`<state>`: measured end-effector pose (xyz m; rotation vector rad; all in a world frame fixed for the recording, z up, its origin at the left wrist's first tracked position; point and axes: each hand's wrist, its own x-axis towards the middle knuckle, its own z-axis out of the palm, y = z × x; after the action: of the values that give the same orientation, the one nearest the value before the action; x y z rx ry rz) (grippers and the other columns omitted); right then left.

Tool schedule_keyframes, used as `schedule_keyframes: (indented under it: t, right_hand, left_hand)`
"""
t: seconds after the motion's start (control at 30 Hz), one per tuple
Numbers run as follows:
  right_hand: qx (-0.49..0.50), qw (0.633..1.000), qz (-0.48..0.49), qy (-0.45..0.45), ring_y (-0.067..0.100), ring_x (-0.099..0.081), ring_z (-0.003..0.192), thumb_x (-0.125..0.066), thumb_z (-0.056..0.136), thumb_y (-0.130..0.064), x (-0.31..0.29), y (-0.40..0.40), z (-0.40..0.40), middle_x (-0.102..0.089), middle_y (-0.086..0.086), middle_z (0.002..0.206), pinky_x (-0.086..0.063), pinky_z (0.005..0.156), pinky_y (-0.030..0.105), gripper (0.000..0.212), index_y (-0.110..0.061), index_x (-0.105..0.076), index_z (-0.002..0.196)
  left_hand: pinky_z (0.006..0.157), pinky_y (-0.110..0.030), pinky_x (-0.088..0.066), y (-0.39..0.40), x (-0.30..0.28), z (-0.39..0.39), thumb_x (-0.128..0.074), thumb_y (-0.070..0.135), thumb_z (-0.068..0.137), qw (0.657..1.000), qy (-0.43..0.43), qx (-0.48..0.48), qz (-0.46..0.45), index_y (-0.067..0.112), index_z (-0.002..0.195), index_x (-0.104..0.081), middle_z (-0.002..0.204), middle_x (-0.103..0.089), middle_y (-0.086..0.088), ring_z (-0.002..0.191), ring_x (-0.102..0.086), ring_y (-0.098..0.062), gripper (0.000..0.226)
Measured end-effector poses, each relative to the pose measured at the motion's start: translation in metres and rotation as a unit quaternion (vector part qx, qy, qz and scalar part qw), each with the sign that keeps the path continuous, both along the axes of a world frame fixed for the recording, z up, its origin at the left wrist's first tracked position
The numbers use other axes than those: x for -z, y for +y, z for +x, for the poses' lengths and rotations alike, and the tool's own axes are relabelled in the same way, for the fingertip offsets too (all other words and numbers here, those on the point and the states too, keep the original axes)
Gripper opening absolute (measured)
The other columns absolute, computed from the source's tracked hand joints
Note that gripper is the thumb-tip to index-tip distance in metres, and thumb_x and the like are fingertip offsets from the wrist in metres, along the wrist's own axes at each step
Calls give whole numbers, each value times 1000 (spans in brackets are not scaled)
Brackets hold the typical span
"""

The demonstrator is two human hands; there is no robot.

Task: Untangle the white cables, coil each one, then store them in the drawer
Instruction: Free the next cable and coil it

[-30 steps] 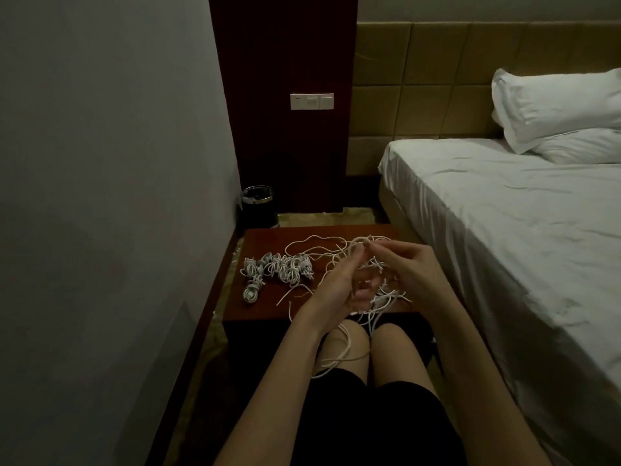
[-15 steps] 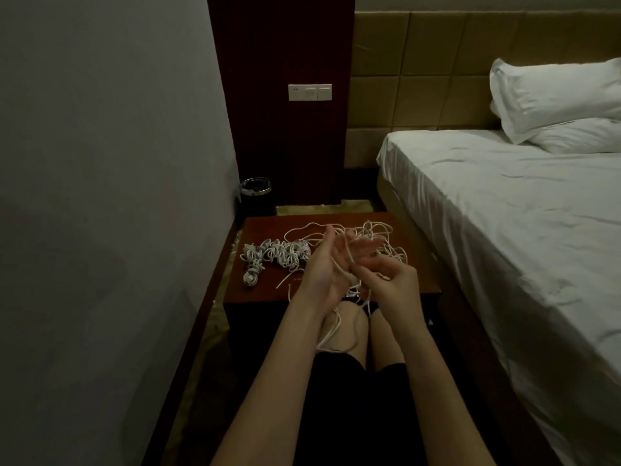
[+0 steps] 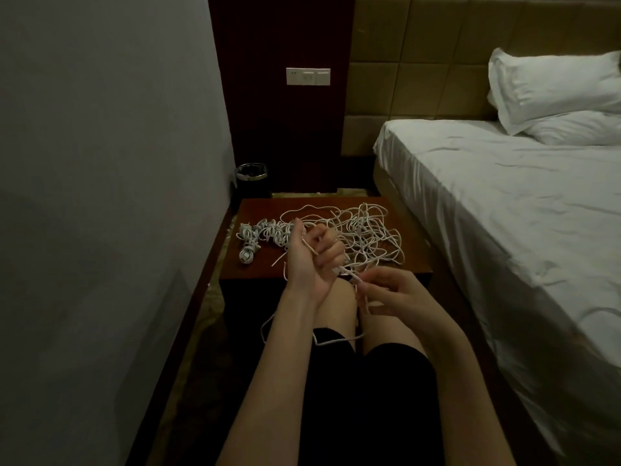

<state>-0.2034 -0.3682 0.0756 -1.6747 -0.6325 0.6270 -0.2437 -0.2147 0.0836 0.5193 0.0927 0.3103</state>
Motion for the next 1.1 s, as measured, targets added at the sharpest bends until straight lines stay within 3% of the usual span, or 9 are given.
schedule_keyframes:
  t: [0.13, 0.27, 0.37, 0.5, 0.63, 0.7, 0.9, 1.03, 1.1]
  right_hand:
    - [20, 1000, -13, -10, 14, -56, 58, -58, 95, -21, 8, -3, -3, -61, 6, 65, -49, 60, 25, 19, -9, -71, 90]
    - [37, 975, -139, -170, -1, -46, 44, -61, 92, -31, -1, -11, -2, -58, -3, 58, -34, 47, 11, 17, -24, -76, 87]
    - [-28, 949, -213, -230, 3, -46, 50, -60, 93, -35, -11, -4, -14, -63, 6, 64, -38, 53, 20, 19, -25, -76, 88]
    - [-88, 935, -182, -292, 6, -46, 55, -59, 94, -33, -24, 6, -31, -63, 6, 71, -40, 58, 27, 26, -13, -72, 83]
    - [-113, 938, -190, -267, -3, -55, 62, -55, 96, -29, -41, -11, -29, -64, -6, 74, -44, 60, 16, 15, -30, -69, 95]
    - [-107, 945, -179, -253, -7, -54, 56, -55, 96, -25, -45, -17, -28, -60, -10, 68, -42, 54, 10, 15, -26, -69, 100]
    - [-74, 940, -169, -285, -4, -56, 63, -60, 93, -27, -35, -3, -30, -63, -8, 71, -44, 62, 13, 16, -20, -75, 93]
    - [27, 935, -149, -321, -3, -60, 66, -70, 84, -30, -26, 4, -30, -64, -12, 71, -52, 68, 22, 7, -24, -73, 86]
    - [85, 933, -139, -320, -1, -63, 74, -74, 77, -33, -20, 5, -28, -67, -12, 81, -54, 72, 25, 19, -28, -66, 93]
  left_hand:
    - [39, -17, -17, 1, -2, -4, -22, 47, 103, 1000, -16, -25, 4, 17, 69, -36, 51, -30, 6, 38, -24, -4, 48]
    - [40, -16, -20, -6, 0, -8, -20, 48, 104, 994, 15, -35, 99, 18, 71, -35, 54, -32, 6, 41, -25, -4, 47]
    - [40, -15, -22, -14, -2, -7, -19, 50, 104, 987, 35, -24, 158, 18, 72, -36, 55, -33, 7, 42, -26, -3, 47]
    - [39, -15, -22, -20, 0, -5, -20, 52, 102, 978, 56, 10, 200, 18, 73, -38, 55, -35, 7, 43, -25, -4, 47]
    - [38, -15, -27, -15, 4, -9, -20, 53, 100, 976, 64, 58, 202, 17, 76, -42, 56, -40, 4, 43, -30, -5, 49]
    - [41, -16, -26, -15, 5, -10, -18, 52, 101, 972, 72, 69, 212, 16, 80, -46, 58, -43, 4, 45, -32, -6, 50]
    - [48, -23, -35, -24, -1, -13, -35, 33, 99, 957, 81, 77, 269, 12, 99, -53, 64, -48, 0, 51, -43, -12, 27]
    - [50, -20, -43, -32, 0, -15, -31, 38, 103, 949, 110, 94, 280, 14, 93, -57, 63, -57, 3, 52, -53, -9, 37]
    - [48, -18, -41, -34, 1, -16, -34, 42, 102, 935, 146, 99, 307, 16, 95, -59, 68, -62, 3, 53, -57, -7, 37]
